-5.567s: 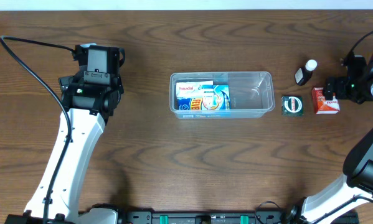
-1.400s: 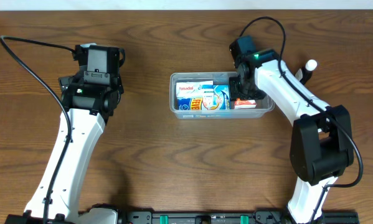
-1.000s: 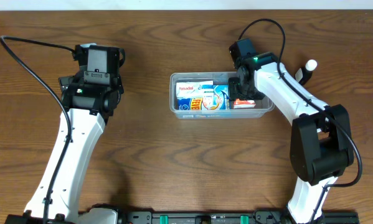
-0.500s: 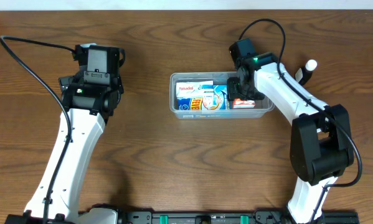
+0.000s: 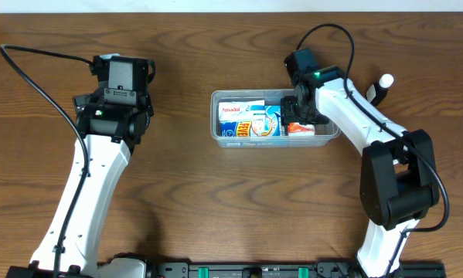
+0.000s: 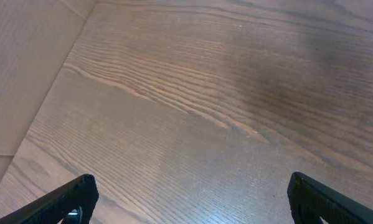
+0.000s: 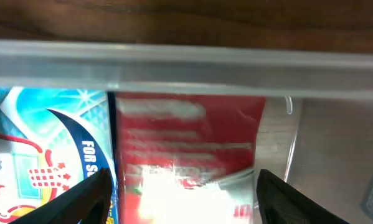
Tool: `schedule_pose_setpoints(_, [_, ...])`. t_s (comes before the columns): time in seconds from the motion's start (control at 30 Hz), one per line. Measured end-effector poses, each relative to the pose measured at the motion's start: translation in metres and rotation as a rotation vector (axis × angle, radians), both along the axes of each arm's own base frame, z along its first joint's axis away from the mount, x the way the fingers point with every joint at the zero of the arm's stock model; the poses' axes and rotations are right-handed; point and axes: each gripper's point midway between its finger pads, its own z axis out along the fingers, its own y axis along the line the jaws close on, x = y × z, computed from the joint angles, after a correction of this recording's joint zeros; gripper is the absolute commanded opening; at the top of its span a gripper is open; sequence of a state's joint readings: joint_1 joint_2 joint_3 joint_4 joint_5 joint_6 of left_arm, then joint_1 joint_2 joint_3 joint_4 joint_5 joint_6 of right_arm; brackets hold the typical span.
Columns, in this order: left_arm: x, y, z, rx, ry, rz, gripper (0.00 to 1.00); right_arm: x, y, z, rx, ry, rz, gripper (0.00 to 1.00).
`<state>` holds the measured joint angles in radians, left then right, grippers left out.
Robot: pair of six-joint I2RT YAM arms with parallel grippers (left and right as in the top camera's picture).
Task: Pack container
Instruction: 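Lower the red box into the container's right side and release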
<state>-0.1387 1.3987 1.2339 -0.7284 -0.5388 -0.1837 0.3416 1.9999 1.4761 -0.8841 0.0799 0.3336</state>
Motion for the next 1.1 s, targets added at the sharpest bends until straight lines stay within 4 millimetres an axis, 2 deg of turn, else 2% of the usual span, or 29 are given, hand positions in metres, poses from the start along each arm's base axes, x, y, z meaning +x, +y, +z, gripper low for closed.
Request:
schedule_pose_setpoints(0.1, [0.000,0.000,0.000,0.000,0.000,-0.001,0.98,0.000,0.000,0.000,0.000,0.001,0.000,0.71])
schedule_pose_setpoints(0.4, [0.000,0.000,0.000,0.000,0.000,0.000,0.98,0.000,0.000,0.000,-0.004,0.002,0.023,0.58])
schedule_pose_setpoints(0.47, [0.000,0.000,0.000,0.000,0.000,0.000,0.98,-0.002,-0.001,0.001,-0.009,0.012,0.034,0.34])
schedule_pose_setpoints(0.5, [0.000,0.000,0.000,0.000,0.000,0.000,0.98,-0.002,-0.001,0.003,-0.008,0.014,0.035,0.17])
schedule_pose_setpoints(0.57, [0.000,0.000,0.000,0.000,0.000,0.000,0.98,-0.003,-0.002,0.007,-0.008,0.011,0.043,0.02])
schedule_pose_setpoints(0.7, [0.000,0.000,0.000,0.001,0.000,0.000,0.98,-0.005,-0.005,0.024,-0.007,-0.011,0.052,0.01])
schedule_pose_setpoints(0.83, [0.000,0.000,0.000,0.000,0.000,0.000,0.98,-0.011,-0.016,0.043,-0.018,-0.012,0.036,0.01])
schedule_pose_setpoints(0.97, [0.000,0.000,0.000,0.000,0.000,0.000,0.98,-0.012,-0.032,0.044,-0.042,-0.003,0.007,0.01])
schedule_pose_setpoints(1.1, [0.000,0.000,0.000,0.000,0.001,-0.001,0.98,-0.008,-0.047,0.035,-0.056,-0.015,-0.028,0.01])
